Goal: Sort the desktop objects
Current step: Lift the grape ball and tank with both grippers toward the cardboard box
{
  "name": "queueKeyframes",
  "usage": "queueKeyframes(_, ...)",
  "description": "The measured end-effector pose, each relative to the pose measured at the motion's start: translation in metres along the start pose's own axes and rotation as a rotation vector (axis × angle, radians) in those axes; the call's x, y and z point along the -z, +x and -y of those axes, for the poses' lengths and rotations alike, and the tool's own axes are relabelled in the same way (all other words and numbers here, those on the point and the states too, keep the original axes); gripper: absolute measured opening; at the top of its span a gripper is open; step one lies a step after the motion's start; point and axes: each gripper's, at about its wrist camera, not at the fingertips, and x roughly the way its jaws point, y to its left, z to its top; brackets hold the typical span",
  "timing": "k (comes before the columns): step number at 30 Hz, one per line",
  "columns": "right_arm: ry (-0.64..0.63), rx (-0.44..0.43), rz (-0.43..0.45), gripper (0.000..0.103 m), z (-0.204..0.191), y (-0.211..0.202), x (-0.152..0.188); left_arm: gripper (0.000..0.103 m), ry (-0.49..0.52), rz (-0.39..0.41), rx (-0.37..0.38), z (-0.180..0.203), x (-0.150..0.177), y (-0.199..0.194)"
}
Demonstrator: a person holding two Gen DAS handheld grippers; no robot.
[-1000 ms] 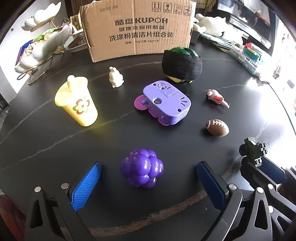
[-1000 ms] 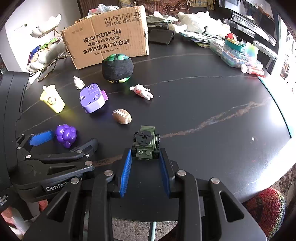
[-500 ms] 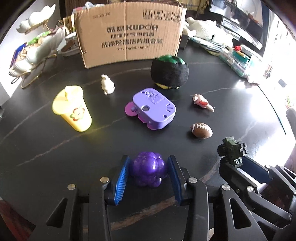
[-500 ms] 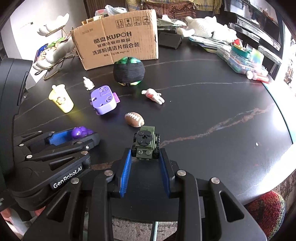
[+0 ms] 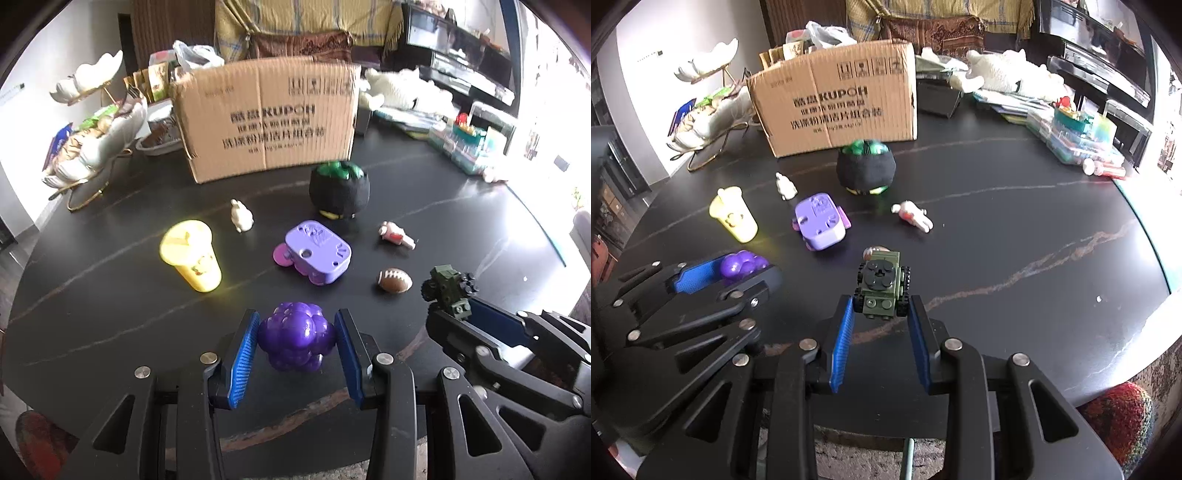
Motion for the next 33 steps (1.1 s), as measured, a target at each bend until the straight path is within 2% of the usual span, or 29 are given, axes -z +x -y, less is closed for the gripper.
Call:
queueKeyframes(15, -0.039, 0.004, 0.142, 0.027, -0.035, -0.045, -0.031, 0.038, -0.085, 0.173, -0.052, -0.03, -0.015, -0.064)
queueKeyframes(26, -0.06, 0.043, 0.25, 0.027, -0.056, -0.071, -0.051, 0.038, -0.111, 0.263, -0.058, -0.045, -0.029, -0.088)
queueKeyframes(33, -0.073, 0.054, 0.331, 0.027, -0.063, -0.085, -0.07, 0.038, -0.111, 0.334, -0.068, -0.051, -0.05, -0.101)
